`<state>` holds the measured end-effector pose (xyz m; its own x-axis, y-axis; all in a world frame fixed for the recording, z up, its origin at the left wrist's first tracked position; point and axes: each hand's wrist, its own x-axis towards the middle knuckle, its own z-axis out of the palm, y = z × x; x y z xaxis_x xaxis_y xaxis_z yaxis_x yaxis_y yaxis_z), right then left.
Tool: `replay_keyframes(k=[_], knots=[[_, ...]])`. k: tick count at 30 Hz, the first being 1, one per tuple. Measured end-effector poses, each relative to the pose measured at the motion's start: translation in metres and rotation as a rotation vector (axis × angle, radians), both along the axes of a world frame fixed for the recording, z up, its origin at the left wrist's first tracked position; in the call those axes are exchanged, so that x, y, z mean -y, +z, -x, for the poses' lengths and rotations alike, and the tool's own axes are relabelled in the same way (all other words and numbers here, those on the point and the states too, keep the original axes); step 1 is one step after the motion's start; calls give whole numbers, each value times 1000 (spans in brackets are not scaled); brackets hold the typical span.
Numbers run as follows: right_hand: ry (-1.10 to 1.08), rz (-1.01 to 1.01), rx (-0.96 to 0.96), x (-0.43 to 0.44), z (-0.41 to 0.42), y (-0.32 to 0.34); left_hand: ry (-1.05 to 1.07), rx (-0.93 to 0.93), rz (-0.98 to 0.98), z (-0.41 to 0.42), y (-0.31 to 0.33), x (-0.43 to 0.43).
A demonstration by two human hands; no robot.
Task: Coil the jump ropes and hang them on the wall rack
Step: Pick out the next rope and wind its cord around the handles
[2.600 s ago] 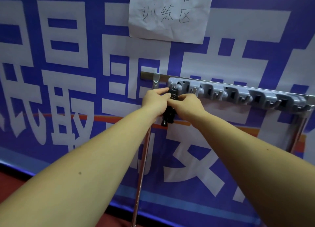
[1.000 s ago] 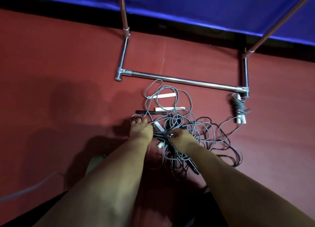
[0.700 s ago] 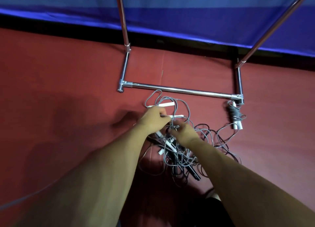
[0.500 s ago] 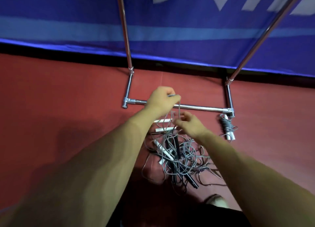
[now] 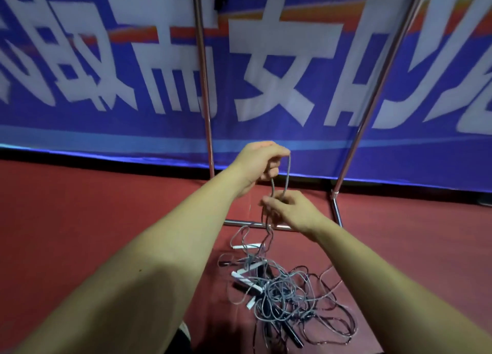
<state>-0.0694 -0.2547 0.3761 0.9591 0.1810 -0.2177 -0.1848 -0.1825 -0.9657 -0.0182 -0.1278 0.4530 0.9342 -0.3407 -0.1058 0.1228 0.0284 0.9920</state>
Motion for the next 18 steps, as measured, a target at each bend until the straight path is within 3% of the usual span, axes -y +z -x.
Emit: replay_keyframes(k=[5,9,14,18], knots=[[-136,-64,193,4,-1,62,-6,-100,-58,14,-4,-14],[-110,-37,290,0,-4,126,-131,-23,-453,34,-23,-16],[-148,-157,365,-1,-6,192,-195,34,-692,33,-47,-6],[-200,-124,313,11,-5,192,25,48,-769,38,-38,1]])
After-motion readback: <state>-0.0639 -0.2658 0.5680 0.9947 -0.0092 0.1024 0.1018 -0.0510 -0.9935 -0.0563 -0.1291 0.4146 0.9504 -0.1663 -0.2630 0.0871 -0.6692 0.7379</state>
